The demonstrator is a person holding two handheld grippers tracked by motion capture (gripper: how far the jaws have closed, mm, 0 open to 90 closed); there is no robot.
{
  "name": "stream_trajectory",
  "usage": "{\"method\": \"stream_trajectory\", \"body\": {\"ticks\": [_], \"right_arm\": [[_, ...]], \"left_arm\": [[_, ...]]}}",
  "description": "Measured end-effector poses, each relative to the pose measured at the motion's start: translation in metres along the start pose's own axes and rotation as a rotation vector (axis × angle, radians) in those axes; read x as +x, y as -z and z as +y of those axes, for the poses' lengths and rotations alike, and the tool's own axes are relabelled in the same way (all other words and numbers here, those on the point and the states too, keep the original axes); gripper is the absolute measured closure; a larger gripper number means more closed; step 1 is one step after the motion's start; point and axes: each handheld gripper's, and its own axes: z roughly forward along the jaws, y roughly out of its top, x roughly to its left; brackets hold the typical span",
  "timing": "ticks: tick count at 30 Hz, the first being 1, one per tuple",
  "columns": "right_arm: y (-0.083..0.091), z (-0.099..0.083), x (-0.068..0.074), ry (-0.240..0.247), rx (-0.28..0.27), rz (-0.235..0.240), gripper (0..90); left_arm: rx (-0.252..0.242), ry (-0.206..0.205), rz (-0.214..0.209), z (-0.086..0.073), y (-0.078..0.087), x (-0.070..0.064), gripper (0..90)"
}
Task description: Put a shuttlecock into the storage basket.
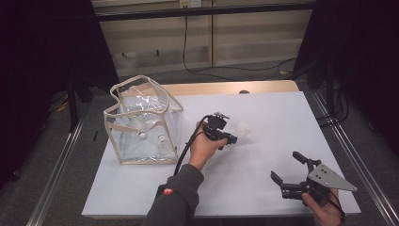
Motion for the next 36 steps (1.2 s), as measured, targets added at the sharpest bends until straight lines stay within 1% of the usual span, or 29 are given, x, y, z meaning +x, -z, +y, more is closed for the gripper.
{"method": "stream_trajectory", "body": {"ticks": [1,5,8,9,15,16,18,19,20,21,23,24,29,32,36], "right_arm": [[0.000,0.000,0.000,-0.002,0.004,0.002,0.6],[0.000,0.000,0.000,-0.003,0.002,0.002,0.6],[-0.001,0.000,0.000,-0.001,0.004,0.005,0.6],[-0.001,0.000,0.000,-0.001,0.003,0.005,0.6],[-0.002,0.000,0.001,0.003,0.005,0.011,0.6],[-0.002,0.000,0.000,0.001,0.005,0.010,0.6],[-0.002,0.000,0.001,-0.006,0.002,0.008,0.6],[-0.002,0.000,0.001,-0.001,0.004,0.009,0.6],[-0.002,0.000,0.001,-0.001,0.005,0.011,0.6],[-0.003,0.000,0.001,0.002,0.004,0.011,0.6],[-0.002,-0.001,0.001,-0.002,0.006,0.010,0.6],[-0.002,-0.001,0.001,-0.001,0.004,0.011,0.6],[-0.002,0.000,0.001,0.000,0.004,0.010,0.6],[-0.003,0.000,0.002,0.002,0.008,0.011,0.6],[-0.003,0.000,0.002,0.001,0.008,0.011,0.6]], "left_arm": [[0.000,0.003,-0.005,0.001,0.003,0.001,65.0],[0.000,0.015,0.003,0.002,0.011,0.002,65.0],[-0.001,0.015,0.008,0.003,0.017,0.002,65.0],[0.003,0.012,0.003,0.004,0.020,0.003,65.0],[0.005,0.022,0.004,0.006,0.031,0.002,65.0],[-0.001,0.029,0.002,0.006,0.032,0.002,65.0],[0.002,0.033,-0.002,0.008,0.037,0.003,65.0],[-0.005,0.045,0.001,0.008,0.039,0.002,65.0],[-0.001,0.048,-0.004,0.009,0.042,0.003,65.0],[-0.008,0.055,-0.001,0.009,0.044,0.002,65.0],[-0.005,0.051,0.006,0.010,0.048,0.002,65.0],[-0.006,0.059,0.002,0.011,0.049,0.002,65.0],[-0.004,0.066,0.001,0.013,0.055,0.001,65.0],[-0.001,0.062,-0.001,0.014,0.059,0.002,65.0],[-0.002,0.074,0.001,0.015,0.063,0.002,65.0]]}}
